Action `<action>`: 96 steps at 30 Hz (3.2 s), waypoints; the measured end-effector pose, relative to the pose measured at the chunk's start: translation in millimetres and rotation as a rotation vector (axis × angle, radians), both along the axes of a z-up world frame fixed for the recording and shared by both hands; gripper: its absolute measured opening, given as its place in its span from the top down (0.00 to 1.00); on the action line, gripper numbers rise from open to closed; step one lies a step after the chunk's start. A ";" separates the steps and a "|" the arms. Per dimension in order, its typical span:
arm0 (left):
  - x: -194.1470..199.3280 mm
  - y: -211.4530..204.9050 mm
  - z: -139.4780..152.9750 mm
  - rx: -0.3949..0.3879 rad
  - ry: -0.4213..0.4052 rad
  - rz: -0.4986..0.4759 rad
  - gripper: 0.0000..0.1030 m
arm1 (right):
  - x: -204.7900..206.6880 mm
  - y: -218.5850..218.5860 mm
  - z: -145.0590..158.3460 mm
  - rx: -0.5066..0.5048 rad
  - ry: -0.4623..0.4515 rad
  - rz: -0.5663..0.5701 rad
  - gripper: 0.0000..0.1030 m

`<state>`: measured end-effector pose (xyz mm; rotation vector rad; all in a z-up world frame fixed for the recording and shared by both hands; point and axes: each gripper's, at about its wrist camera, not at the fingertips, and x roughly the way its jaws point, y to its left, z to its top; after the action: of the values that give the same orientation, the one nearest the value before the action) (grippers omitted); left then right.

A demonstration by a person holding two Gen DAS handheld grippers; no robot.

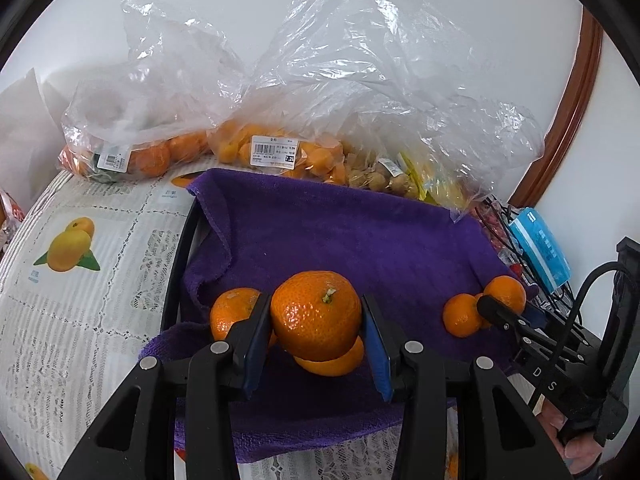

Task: Organize fruits
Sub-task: 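Lower both oranges onto the purple towel and open both grippers, then withdraw both open grippers from the towel toward the loose fruit, then grasp a small orange beside the towel with the right gripper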

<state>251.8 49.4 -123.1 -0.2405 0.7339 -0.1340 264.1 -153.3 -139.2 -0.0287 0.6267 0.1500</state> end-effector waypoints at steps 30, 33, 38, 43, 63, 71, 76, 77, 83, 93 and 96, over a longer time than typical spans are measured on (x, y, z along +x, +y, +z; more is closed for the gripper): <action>1.9 -4.2 -2.2 -0.013 0.003 -0.028 0.54 | -6.6 5.2 0.0 -0.094 -0.048 0.015 0.56; 0.2 -5.3 0.1 -0.001 -0.010 -0.023 0.52 | -8.1 4.4 1.4 -0.092 -0.059 0.012 0.55; -0.7 -6.6 1.7 0.010 -0.019 -0.023 0.48 | -8.2 3.0 2.7 -0.085 -0.060 0.014 0.55; -1.0 -4.4 3.5 0.006 -0.023 -0.014 0.47 | -10.8 -0.9 6.9 -0.058 -0.072 0.004 0.51; -25.8 -11.6 16.1 0.011 -0.055 -0.029 0.46 | -56.8 0.5 9.0 -0.058 -0.113 -0.057 0.43; -41.7 0.3 16.4 0.027 -0.060 -0.022 0.45 | -78.6 -18.3 11.3 0.036 -0.076 -0.116 0.43; -50.2 14.5 11.2 0.004 -0.040 -0.004 0.45 | -92.8 -18.3 6.7 0.033 -0.040 -0.109 0.43; -51.5 15.7 9.9 0.005 -0.036 -0.001 0.45 | -94.4 -16.9 4.7 0.031 -0.031 -0.102 0.43; -62.0 18.2 5.5 0.024 -0.032 -0.004 0.45 | -100.5 -5.1 -17.1 0.022 0.023 -0.066 0.45; -61.2 24.7 3.0 -0.015 -0.015 0.001 0.45 | -83.9 5.6 -35.9 0.038 0.103 -0.043 0.55; -62.1 25.9 4.2 -0.017 -0.023 0.002 0.45 | -79.2 5.0 -42.6 0.031 0.130 -0.063 0.61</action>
<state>189.7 75.3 -118.9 -0.2552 0.7103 -0.1404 184.9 -148.3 -181.7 0.0311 0.7545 0.1012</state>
